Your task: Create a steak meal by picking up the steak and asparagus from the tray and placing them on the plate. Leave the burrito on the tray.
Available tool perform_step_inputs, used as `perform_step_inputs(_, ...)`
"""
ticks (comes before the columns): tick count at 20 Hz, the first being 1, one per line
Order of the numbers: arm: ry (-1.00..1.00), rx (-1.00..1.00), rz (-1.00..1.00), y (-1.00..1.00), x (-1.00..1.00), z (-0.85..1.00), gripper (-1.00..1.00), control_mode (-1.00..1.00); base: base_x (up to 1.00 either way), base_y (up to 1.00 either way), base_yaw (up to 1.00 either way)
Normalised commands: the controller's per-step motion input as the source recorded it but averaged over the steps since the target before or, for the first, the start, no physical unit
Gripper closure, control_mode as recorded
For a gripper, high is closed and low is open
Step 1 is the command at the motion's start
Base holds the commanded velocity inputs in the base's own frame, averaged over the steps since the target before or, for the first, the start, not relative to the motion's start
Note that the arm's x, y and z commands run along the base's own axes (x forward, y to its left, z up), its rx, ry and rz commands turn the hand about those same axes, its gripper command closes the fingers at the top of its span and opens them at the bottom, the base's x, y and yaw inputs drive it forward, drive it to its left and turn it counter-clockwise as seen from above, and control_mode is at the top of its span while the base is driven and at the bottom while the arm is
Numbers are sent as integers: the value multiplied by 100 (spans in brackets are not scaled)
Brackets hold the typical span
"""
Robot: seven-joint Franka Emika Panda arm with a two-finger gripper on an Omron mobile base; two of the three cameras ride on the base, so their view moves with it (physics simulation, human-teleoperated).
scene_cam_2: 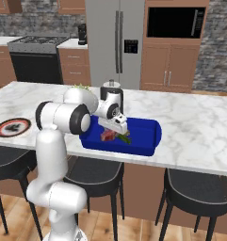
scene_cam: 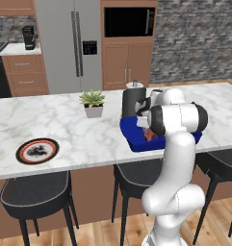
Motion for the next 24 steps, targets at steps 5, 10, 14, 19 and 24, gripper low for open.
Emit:
perform_step_inputs(5,-10,-1,3,24,-47,56,100,-100,0,0,0)
perform_step_inputs(10,0,0,0,57,-42,88,100,-100,0,0,0)
perform_step_inputs(14,5,1,0,65,-50,75,100,-100,0,0,0)
perform_step_inputs(19,1,1,0,76,-65,45,100,-100,0,0,0)
perform_step_inputs(24,0,1,-2,96,-42,18,100,-100,0,0,0)
